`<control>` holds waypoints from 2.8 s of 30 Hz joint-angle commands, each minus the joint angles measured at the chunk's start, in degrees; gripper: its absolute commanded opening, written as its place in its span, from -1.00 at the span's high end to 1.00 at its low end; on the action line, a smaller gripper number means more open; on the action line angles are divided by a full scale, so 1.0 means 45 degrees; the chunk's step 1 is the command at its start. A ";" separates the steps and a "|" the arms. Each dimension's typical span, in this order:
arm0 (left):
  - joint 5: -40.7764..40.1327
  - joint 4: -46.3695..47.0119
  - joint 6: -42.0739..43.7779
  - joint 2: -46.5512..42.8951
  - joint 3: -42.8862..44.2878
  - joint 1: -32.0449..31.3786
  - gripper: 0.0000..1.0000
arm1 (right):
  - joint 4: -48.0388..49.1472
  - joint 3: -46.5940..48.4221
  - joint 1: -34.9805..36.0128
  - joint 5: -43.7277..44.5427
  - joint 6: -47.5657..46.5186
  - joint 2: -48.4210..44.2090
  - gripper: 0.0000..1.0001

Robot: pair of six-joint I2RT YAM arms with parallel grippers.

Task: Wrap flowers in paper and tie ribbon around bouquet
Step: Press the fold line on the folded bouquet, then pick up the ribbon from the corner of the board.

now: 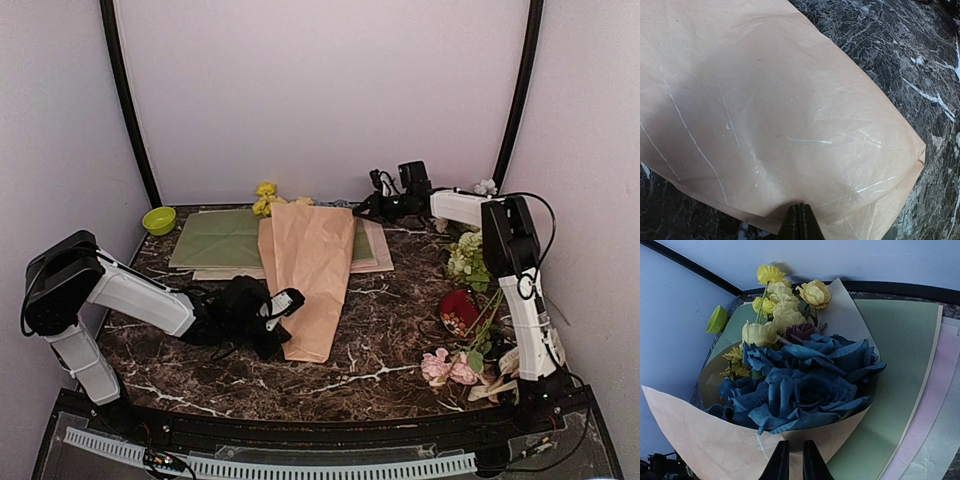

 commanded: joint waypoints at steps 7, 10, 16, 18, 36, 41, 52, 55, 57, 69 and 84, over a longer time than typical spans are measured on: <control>0.0204 -0.2031 0.0137 0.1039 -0.0338 -0.0063 1.00 | -0.4371 -0.2467 0.0177 0.4650 -0.3838 -0.4452 0.63; 0.0272 -0.2055 0.0156 0.1065 -0.0301 -0.0058 1.00 | -0.5102 -0.4457 0.0183 0.7342 -0.4683 -0.6751 0.58; 0.0330 -0.2109 0.0211 0.1099 -0.0240 -0.0054 1.00 | -0.6718 -0.7316 0.0159 1.1888 -0.4726 -0.9634 0.52; 0.0377 -0.2067 0.0240 0.1113 -0.0256 -0.0056 1.00 | -0.7267 -0.7774 0.0181 1.2113 -0.4445 -1.0100 0.52; 0.0545 -0.2109 0.0285 0.0903 -0.0318 -0.0062 1.00 | -1.0943 -0.9228 0.3095 0.9321 -0.4477 -0.8878 0.38; 0.0542 -0.2119 0.0258 0.0875 -0.0318 -0.0053 1.00 | -1.1234 -0.8787 0.3162 0.9331 -0.4253 -0.8636 0.25; 0.0659 -0.2135 0.0308 0.0854 -0.0315 -0.0051 1.00 | -1.1850 -0.9562 0.2956 1.0120 -0.2861 -0.9791 0.24; 0.0691 -0.2109 0.0334 0.0855 -0.0332 -0.0053 1.00 | -1.1983 -0.9147 0.2967 0.9928 -0.3533 -0.8645 0.16; 0.0685 -0.2086 0.0336 0.0802 -0.0370 -0.0051 1.00 | -1.2059 -0.9018 0.2957 1.0070 -0.3878 -0.8106 0.12; 0.0692 -0.2082 0.0314 0.0746 -0.0382 -0.0046 1.00 | -1.1712 -0.8812 0.2925 1.0285 -0.4927 -0.6754 0.06; 0.0684 -0.2104 0.0334 0.0776 -0.0376 -0.0047 1.00 | -1.1586 -0.8958 0.2929 0.9485 -0.5095 -0.6196 0.73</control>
